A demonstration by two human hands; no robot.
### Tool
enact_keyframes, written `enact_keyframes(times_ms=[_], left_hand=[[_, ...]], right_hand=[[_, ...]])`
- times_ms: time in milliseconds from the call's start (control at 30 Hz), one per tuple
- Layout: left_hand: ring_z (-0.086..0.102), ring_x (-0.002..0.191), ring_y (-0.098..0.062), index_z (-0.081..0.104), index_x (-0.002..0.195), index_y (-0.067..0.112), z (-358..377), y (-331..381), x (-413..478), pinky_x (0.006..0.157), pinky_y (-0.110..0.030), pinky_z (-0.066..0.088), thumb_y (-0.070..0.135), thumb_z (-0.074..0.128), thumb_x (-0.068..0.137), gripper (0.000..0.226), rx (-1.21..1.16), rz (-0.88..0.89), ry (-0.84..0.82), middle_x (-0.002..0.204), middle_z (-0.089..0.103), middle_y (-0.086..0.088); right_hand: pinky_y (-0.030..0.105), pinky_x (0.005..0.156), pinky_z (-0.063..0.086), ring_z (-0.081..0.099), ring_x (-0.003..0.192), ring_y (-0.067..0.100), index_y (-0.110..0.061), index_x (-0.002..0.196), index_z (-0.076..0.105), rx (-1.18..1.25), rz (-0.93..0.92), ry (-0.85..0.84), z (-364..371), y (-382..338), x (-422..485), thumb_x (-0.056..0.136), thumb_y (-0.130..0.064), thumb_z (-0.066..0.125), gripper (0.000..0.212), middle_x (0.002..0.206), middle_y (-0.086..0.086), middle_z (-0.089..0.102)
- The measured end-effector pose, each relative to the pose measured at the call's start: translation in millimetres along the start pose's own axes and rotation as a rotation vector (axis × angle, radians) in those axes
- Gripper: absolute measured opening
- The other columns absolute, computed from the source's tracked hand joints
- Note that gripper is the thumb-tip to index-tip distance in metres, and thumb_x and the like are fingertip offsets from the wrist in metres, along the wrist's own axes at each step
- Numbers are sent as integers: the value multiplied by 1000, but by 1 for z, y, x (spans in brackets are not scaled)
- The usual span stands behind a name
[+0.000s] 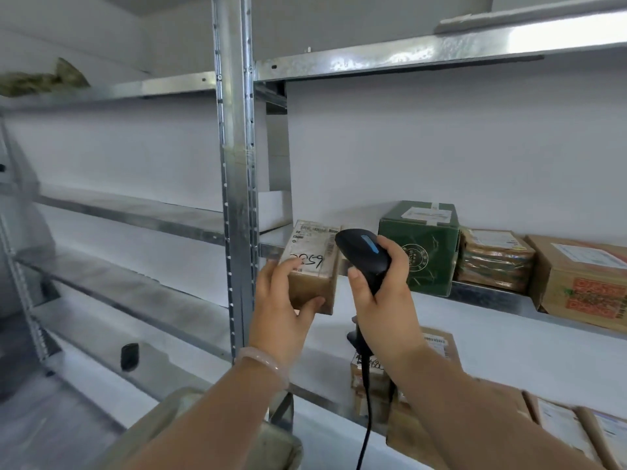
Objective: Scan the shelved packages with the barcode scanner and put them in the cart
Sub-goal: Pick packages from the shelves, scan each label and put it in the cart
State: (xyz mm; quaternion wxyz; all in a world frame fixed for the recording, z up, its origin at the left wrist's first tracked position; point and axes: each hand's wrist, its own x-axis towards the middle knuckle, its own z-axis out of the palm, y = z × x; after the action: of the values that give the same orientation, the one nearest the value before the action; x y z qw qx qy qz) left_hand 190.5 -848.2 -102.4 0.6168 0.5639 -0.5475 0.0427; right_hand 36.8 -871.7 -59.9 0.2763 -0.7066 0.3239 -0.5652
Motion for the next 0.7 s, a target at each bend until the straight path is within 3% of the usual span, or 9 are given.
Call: enact_keyframes(times_ms=[100, 200, 300, 367, 433, 500, 533, 600, 700], left_hand=[[45, 113, 4, 43, 125, 43, -13, 9, -31, 85, 4, 37, 9, 82, 76, 71, 0, -12, 1, 129, 29, 21], [41, 115, 19, 43, 121, 44, -21, 20, -61, 86, 3, 38, 3, 81, 75, 73, 37, 12, 27, 127, 30, 19], [57, 108, 3, 44, 117, 46, -25, 32, -87, 89, -8, 47, 5, 81, 74, 70, 44, -5, 44, 128, 35, 13], [65, 96, -7, 44, 112, 46, -26, 41, -104, 86, -16, 53, 23, 77, 79, 52, 5, -23, 35, 128, 37, 10], [65, 94, -8, 45, 108, 42, -27, 55, -118, 83, -15, 54, 42, 66, 85, 31, 6, -73, 54, 126, 36, 11], [61, 92, 3, 48, 101, 33, -27, 69, -132, 78, -8, 50, 33, 66, 91, 20, 0, -171, 62, 122, 39, 5], [59, 92, 8, 49, 98, 30, -27, 75, -137, 77, -7, 48, 25, 67, 91, 20, -16, -227, 60, 119, 40, 4], [57, 101, -1, 49, 104, 33, -25, 82, -150, 85, -17, 52, 20, 72, 87, 31, -18, -319, 80, 115, 41, 10], [56, 106, -11, 49, 133, 32, -27, 90, -167, 95, -33, 52, 22, 78, 79, 62, -26, -450, 29, 118, 45, 7]], right_hand=[[49, 78, 57, 67, 84, 24, -50, 132, 26, 39, 36, -33, 2, -5, -21, 96, -36, 54, 48, 104, -24, 59], [44, 75, 57, 67, 75, 20, -50, 131, 25, 53, 55, -82, 2, -10, -45, 96, -36, 53, 47, 98, -18, 62], [42, 72, 58, 66, 71, 16, -50, 132, 25, 60, 64, -121, -2, -11, -69, 96, -39, 53, 47, 96, -16, 63], [44, 71, 58, 67, 70, 17, -53, 129, 25, 76, 86, -133, -9, -9, -84, 96, -39, 53, 46, 95, -14, 64], [44, 71, 58, 66, 71, 19, -57, 124, 24, 74, 97, -138, -17, -7, -98, 95, -39, 53, 45, 96, -13, 63], [43, 72, 58, 66, 73, 17, -58, 123, 23, 64, 109, -151, -27, -5, -113, 95, -38, 54, 46, 97, -14, 62], [41, 72, 58, 65, 74, 15, -55, 126, 24, 63, 110, -156, -33, -4, -121, 95, -38, 54, 47, 98, -16, 60], [37, 73, 56, 64, 76, 12, -49, 131, 26, 63, 110, -167, -44, -1, -136, 95, -37, 55, 47, 102, -17, 59], [37, 79, 55, 63, 84, 13, -41, 135, 27, 58, 107, -177, -59, 1, -158, 95, -35, 54, 49, 107, -18, 57]])
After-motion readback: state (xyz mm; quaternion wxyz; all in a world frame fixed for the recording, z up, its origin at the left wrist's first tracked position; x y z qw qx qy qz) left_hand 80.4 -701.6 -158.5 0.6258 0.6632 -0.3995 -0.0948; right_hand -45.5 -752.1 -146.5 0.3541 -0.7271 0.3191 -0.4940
